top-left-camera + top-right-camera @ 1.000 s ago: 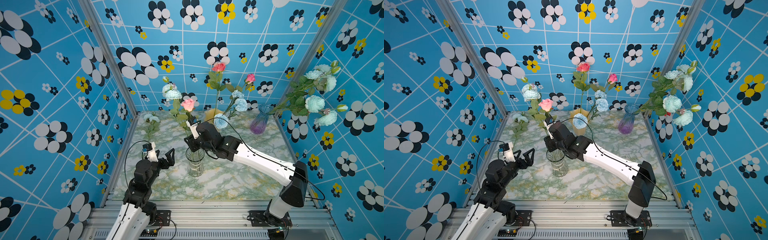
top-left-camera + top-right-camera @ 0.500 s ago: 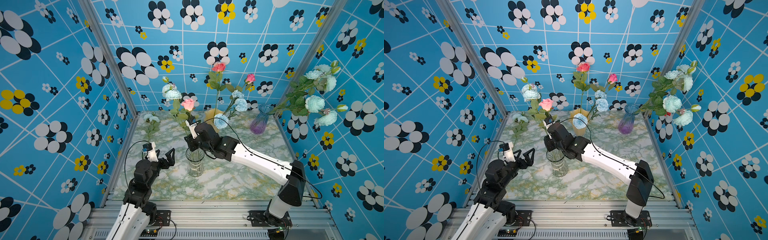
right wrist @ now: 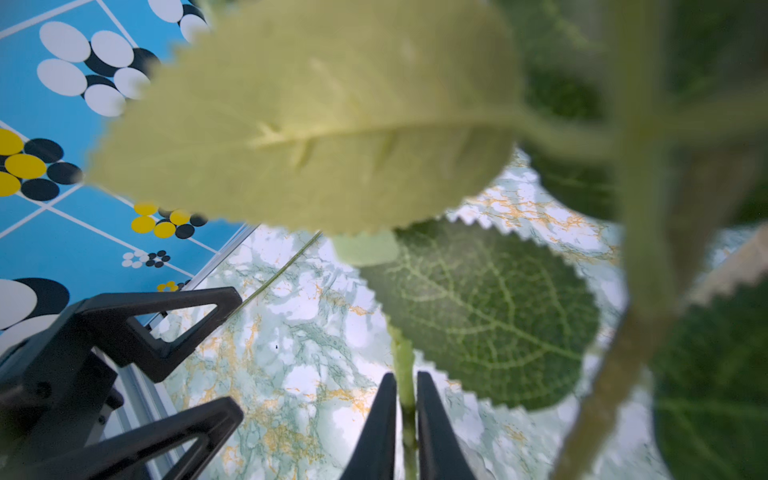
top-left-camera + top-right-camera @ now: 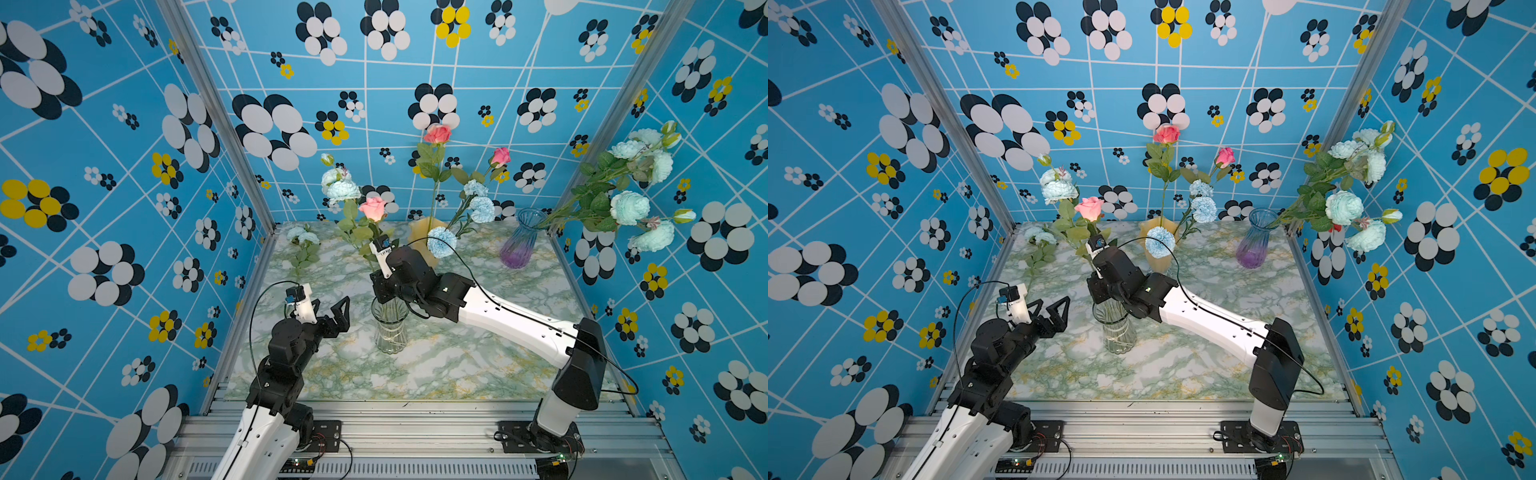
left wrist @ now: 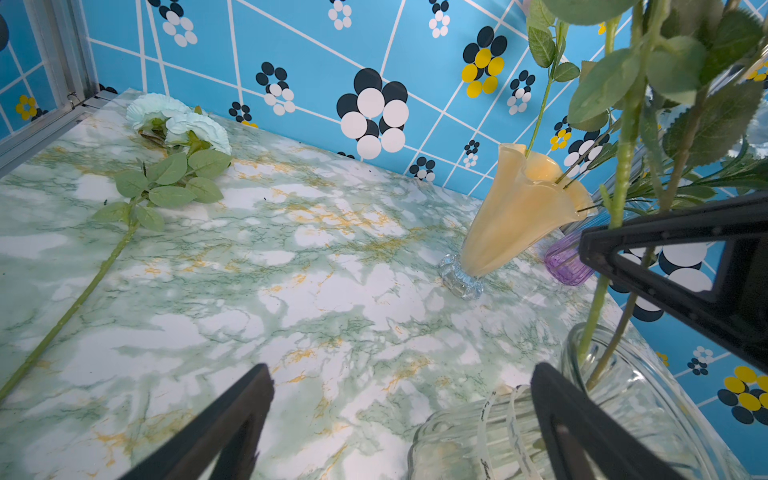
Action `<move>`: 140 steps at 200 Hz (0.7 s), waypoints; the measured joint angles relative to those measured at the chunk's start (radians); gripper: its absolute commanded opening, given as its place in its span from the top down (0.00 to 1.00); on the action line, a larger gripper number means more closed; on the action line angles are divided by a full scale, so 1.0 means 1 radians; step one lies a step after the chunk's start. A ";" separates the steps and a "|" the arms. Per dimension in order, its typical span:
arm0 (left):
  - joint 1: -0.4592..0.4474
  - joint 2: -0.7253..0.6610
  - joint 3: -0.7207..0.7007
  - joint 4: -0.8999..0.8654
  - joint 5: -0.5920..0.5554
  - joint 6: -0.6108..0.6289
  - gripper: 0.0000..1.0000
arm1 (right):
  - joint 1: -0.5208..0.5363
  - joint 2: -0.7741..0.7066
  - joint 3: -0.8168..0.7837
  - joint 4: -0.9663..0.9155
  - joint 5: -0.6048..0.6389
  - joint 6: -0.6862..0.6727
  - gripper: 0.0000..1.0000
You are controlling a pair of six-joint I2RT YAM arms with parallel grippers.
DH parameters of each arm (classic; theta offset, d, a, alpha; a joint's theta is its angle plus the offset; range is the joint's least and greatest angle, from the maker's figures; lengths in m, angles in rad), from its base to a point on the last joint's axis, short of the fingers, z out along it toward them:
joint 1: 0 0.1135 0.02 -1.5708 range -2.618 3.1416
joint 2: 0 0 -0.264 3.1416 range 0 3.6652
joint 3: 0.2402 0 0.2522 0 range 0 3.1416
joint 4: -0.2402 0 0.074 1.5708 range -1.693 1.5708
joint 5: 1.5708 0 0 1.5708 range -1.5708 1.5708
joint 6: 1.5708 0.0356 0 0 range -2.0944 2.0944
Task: Pick out blue flowers from the vase
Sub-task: Pick up the flower from the vase.
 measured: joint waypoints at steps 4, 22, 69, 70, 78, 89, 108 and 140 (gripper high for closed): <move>0.000 0.000 0.000 0.000 0.000 0.000 0.00 | 0.000 0.000 0.000 0.000 -0.002 -0.002 0.93; 0.000 0.001 0.000 0.000 0.000 0.000 0.00 | 0.000 0.000 0.000 0.000 -0.010 -0.006 0.95; 0.000 0.001 0.000 0.000 0.003 0.000 0.00 | 0.000 -0.001 0.014 -0.009 -0.036 -0.019 0.99; 0.000 0.001 0.000 0.000 0.003 0.000 0.00 | 0.000 -0.001 0.016 -0.010 -0.038 -0.018 0.99; 0.000 0.001 0.000 0.000 0.003 0.000 0.00 | 0.000 -0.002 0.023 -0.011 -0.045 -0.020 0.99; 0.000 0.001 0.000 0.000 0.003 0.000 0.00 | 0.000 -0.007 0.034 -0.016 -0.053 -0.023 0.99; 0.000 0.001 0.000 0.000 0.003 0.000 0.00 | 0.000 -0.026 0.050 -0.026 -0.067 -0.026 1.00; 0.000 0.002 0.000 0.000 0.003 0.000 0.00 | 0.000 -0.066 0.092 -0.045 -0.087 -0.037 1.00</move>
